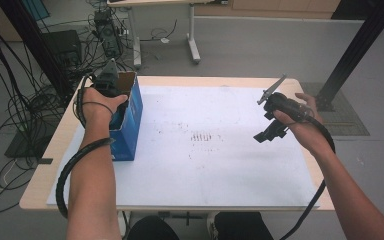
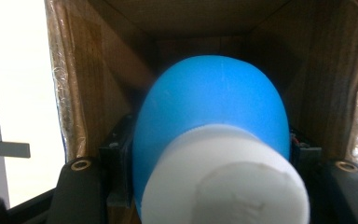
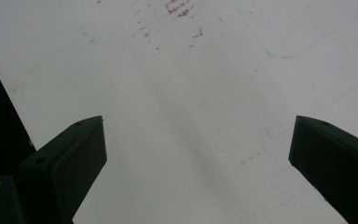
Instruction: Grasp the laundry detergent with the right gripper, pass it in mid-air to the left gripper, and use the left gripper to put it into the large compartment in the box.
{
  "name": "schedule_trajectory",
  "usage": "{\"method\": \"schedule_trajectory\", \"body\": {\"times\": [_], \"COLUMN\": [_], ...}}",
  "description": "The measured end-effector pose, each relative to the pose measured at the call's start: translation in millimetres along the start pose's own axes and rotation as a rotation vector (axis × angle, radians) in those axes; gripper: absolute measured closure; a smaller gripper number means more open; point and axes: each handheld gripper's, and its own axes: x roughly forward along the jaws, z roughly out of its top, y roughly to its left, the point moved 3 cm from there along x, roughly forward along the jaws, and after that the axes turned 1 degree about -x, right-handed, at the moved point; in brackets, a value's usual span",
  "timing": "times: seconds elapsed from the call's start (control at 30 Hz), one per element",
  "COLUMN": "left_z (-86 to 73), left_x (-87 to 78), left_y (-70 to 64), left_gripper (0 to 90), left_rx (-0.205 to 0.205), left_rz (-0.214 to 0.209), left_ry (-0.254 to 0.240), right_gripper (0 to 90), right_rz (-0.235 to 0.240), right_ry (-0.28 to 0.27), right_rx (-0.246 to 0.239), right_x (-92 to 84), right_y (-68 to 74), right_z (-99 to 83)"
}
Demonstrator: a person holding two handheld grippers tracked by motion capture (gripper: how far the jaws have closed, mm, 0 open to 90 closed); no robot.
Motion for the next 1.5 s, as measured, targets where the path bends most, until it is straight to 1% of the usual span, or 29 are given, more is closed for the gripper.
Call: {"method": "schedule_trajectory", "body": {"times": [0.53, 1.5], "left_z": [0.7, 1.3], "left_x": [0.4, 0.6], "left_y": [0.3, 1.0], "left_gripper": [36.5, 36.5], "left_rx": [-0.004, -0.009], "left_rz": [0.001, -0.003], "left_ry": [0.000, 0.003], "right_gripper": [3.9, 3.9], "right_rz": [0.000, -0.013], "right_ry": [-0.003, -0.011], "right_rx": [0.000, 0.005], "right_x": [-1.9, -8.8], "right_y": [-0.6, -2.4], "right_z": [-1.0, -1.5]}}
